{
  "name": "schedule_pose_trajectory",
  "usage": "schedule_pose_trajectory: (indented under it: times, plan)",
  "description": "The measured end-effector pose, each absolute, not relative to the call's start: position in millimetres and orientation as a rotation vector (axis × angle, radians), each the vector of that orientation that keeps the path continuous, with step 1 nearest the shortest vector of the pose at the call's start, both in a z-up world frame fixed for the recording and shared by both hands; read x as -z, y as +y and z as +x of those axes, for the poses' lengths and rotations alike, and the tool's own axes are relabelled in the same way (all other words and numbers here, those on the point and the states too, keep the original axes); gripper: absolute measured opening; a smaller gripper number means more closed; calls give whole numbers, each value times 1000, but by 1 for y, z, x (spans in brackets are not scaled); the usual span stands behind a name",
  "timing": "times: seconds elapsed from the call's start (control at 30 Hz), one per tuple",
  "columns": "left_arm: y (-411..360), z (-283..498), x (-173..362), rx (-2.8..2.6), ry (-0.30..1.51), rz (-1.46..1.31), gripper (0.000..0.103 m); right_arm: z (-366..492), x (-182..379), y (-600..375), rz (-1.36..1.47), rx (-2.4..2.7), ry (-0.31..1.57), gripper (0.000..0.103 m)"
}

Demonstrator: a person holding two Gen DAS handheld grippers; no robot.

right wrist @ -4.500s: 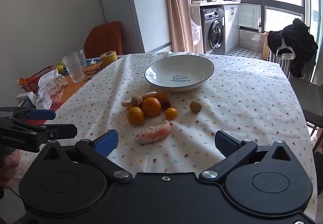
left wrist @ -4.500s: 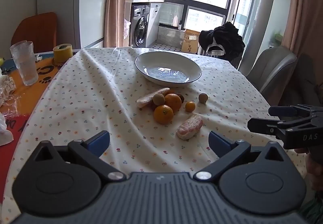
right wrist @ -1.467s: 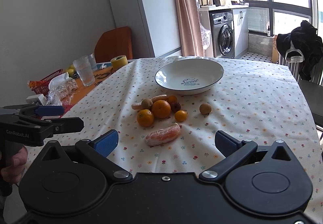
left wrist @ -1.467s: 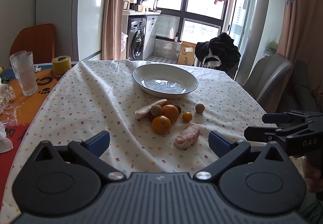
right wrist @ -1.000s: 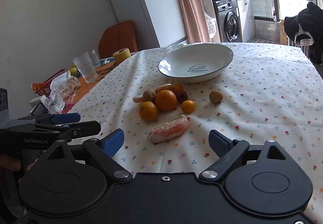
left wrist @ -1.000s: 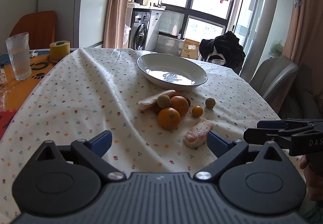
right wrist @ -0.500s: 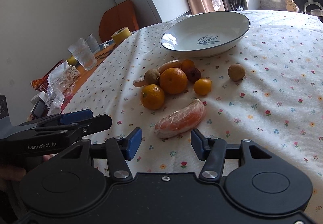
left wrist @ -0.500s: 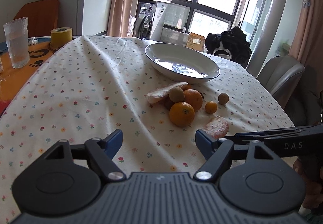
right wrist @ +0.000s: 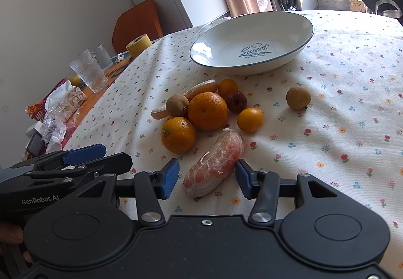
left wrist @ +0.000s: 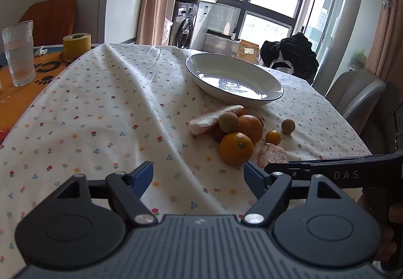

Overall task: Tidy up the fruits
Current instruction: 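Lower the right gripper onto the peeled pink pomelo segment and close, then grasp the large orange with the left gripper while the right gripper holds the pomelo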

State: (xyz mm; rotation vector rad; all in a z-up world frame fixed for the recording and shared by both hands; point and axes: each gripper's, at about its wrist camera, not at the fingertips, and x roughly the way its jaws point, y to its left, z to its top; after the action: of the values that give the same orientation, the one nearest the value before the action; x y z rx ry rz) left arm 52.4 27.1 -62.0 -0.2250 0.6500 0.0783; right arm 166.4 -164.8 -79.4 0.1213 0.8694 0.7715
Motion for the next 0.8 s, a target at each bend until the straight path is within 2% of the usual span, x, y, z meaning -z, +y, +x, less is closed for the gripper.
schedule_pose_trajectory:
  times: [0.07, 0.2, 0.4, 0.73, 0.8]
  plan:
    - [27, 56, 62, -76, 654, -222, 78, 167, 80, -164, 114, -768, 863, 45]
    - [24, 62, 64, -72, 663, -215, 78, 170, 81, -164, 97, -760, 849, 34]
    - [15, 71, 64, -65, 659, -186, 78, 175, 82, -176, 132, -782, 863, 30]
    - [1, 86, 67, -16, 655, -162, 78, 177, 77, -191, 127, -772, 846, 29]
    - [-2, 89, 68, 1, 648, -162, 73, 177, 75, -195, 119, -758, 835, 29]
